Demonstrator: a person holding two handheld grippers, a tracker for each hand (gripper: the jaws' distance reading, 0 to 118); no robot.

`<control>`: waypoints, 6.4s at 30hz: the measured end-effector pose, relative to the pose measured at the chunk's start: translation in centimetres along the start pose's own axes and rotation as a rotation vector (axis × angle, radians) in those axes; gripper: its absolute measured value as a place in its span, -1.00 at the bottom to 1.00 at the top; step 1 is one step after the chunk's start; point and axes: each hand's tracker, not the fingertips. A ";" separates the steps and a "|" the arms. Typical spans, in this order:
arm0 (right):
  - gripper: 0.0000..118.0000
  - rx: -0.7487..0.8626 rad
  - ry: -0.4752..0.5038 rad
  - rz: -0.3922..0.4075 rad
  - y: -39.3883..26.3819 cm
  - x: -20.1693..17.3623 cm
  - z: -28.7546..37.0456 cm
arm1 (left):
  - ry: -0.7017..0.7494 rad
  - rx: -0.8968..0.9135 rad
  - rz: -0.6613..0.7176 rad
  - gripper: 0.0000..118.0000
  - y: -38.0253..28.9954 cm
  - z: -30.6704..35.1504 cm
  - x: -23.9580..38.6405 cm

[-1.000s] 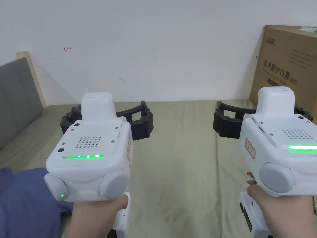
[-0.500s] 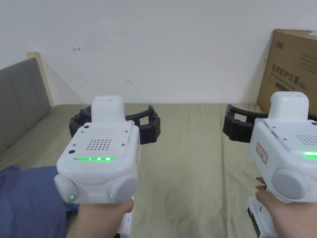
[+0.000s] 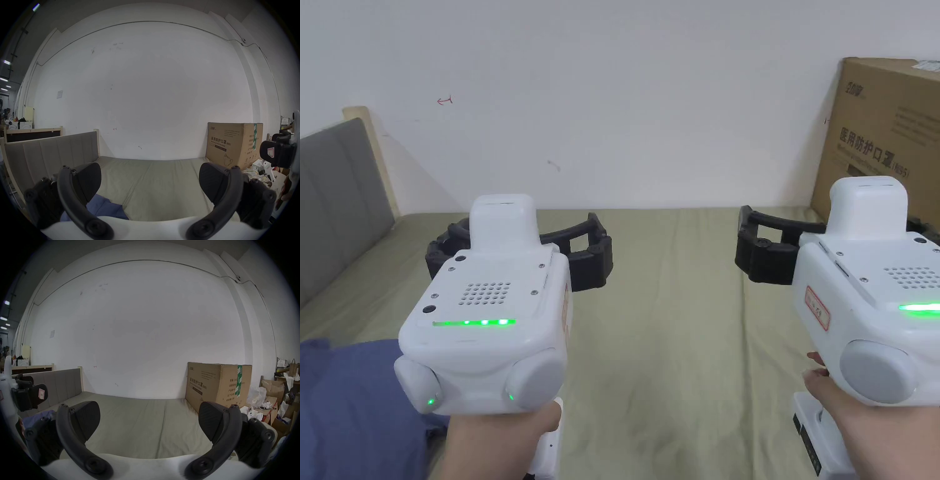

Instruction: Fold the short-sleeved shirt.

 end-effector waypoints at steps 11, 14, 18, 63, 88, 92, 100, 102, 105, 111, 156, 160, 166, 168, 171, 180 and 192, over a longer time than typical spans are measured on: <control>1.00 -0.001 -0.017 0.018 0.1 -0.7 -0.5 | -0.003 0.008 -0.025 0.99 0.1 -0.1 0.2; 1.00 -0.007 -0.016 -0.001 0.0 -0.6 -0.6 | -0.006 0.010 -0.019 0.99 0.1 -0.1 0.2; 1.00 -0.007 -0.024 -0.013 0.0 -0.4 -0.6 | -0.016 0.033 -0.016 0.99 0.1 0.1 0.2; 1.00 0.002 -0.061 -0.013 -0.8 0.3 -0.2 | -0.020 -0.002 -0.009 0.99 0.2 0.1 0.2; -1.00 -0.179 0.254 -0.039 -3.7 -14.7 -4.0 | 0.414 -0.206 0.021 -1.00 -2.2 7.6 -21.7; -1.00 -0.219 0.451 -0.090 -3.4 -21.8 -4.0 | 0.510 -0.207 0.056 -1.00 -2.5 12.0 -26.8; -1.00 -0.312 0.551 -0.031 -4.6 -24.3 -4.7 | 0.240 -0.682 0.261 -1.00 -8.1 5.2 -32.9; -1.00 -0.341 0.550 0.005 -5.4 -23.9 -4.9 | 0.195 -0.858 0.290 -1.00 -11.2 2.0 -34.8; -1.00 -0.377 0.540 0.048 -6.9 -23.0 -5.5 | 0.229 -1.009 0.246 -0.53 -15.1 -2.3 -36.7; -1.00 -0.458 0.518 0.101 -9.5 -21.6 -7.4 | 0.289 -1.144 0.274 0.88 -21.2 -8.2 -38.9; -1.00 -0.237 0.093 -0.064 -1.1 4.3 2.4 | -0.552 -0.476 -0.208 -1.00 14.4 -6.3 -2.4; -1.00 -0.269 0.042 -0.100 -2.3 7.6 2.9 | -0.661 -0.681 -0.185 -1.00 7.0 -10.8 5.4; -1.00 -0.356 -0.017 -0.129 -6.0 10.1 2.9 | -0.706 -1.097 -0.156 -1.00 -10.2 -15.4 15.0; -1.00 -0.395 -0.017 -0.140 -7.3 10.5 2.6 | -0.707 -1.177 -0.109 -1.00 -14.4 -15.5 16.5; -1.00 -0.446 -0.022 -0.139 -9.0 10.7 2.2 | -0.703 -1.266 -0.008 -0.39 -18.7 -15.0 17.1; -1.00 -0.459 0.003 -0.136 -9.2 10.4 1.7 | -0.669 -0.825 0.123 0.82 -9.9 -10.4 6.5; -1.00 -0.385 -0.018 -0.132 -8.7 9.9 2.7 | -0.319 -0.586 0.232 -1.00 -7.9 -0.2 -5.5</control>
